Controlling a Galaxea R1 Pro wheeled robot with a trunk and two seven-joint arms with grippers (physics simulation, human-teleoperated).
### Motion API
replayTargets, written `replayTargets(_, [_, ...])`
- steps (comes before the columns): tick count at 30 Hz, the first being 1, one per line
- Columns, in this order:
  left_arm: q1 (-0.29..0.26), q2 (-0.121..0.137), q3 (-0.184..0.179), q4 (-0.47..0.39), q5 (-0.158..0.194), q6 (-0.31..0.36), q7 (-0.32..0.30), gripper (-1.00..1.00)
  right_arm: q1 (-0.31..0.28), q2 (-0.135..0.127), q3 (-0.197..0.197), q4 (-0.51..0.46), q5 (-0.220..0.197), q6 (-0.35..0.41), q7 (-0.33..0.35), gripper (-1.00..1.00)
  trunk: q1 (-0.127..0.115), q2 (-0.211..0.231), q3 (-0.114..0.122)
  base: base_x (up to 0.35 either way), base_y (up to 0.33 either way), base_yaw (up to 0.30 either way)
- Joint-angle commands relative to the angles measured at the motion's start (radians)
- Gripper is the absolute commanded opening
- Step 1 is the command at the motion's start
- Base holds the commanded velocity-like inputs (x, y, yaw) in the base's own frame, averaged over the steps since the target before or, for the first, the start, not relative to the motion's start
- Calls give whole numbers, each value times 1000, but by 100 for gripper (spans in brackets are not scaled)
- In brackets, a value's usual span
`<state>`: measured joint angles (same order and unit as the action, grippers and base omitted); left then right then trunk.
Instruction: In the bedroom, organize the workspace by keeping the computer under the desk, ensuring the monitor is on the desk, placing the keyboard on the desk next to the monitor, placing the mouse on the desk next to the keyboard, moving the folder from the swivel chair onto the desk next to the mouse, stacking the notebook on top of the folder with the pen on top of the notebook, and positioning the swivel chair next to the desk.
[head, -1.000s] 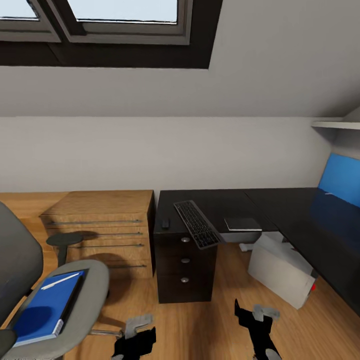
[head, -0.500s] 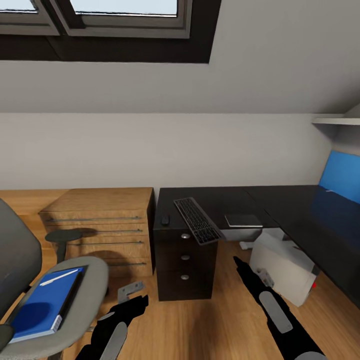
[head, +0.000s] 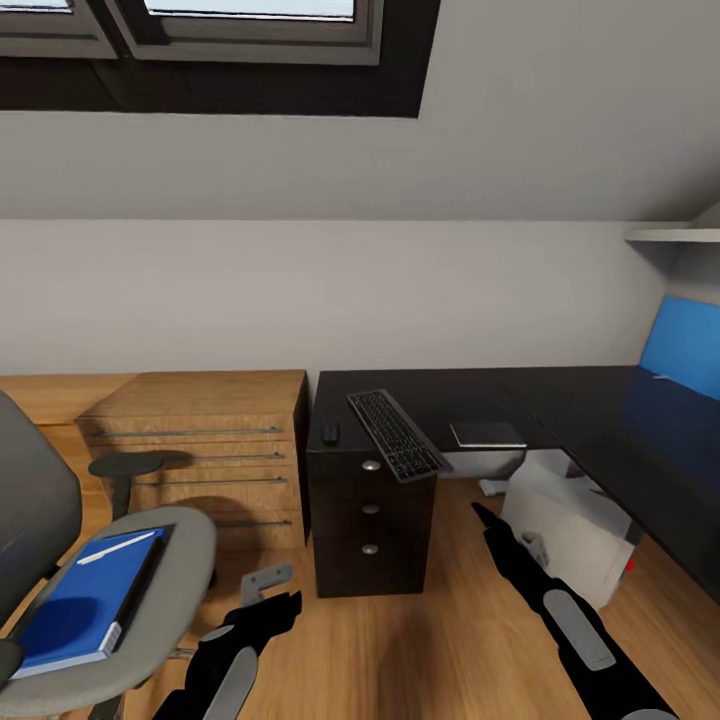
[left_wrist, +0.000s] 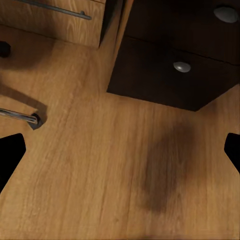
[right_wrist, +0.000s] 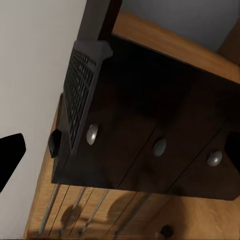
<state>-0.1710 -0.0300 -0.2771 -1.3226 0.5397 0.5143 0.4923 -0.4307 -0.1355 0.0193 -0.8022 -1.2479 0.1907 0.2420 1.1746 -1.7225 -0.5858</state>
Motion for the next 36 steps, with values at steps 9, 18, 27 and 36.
replayTargets(9, [-1,-2,-17,15,8,-1,14,100,0,14,92,-12,-5,-4,7,100,23,-43,-20,0,0,0])
replayTargets(18, [-1,-2,-42,39,6,-2,12,100,1,17,126,-86,-8,-5,9,100,57,-106,-48,0,0,3])
replayTargets(27, [-1,-2,-73,45,8,-2,13,100,1,15,126,-92,-9,2,11,100,69,-127,-57,0,0,27])
replayTargets(36, [-1,-1,-115,67,6,-5,13,100,1,9,104,-78,-122,145,10,100,69,-127,-57,0,0,1])
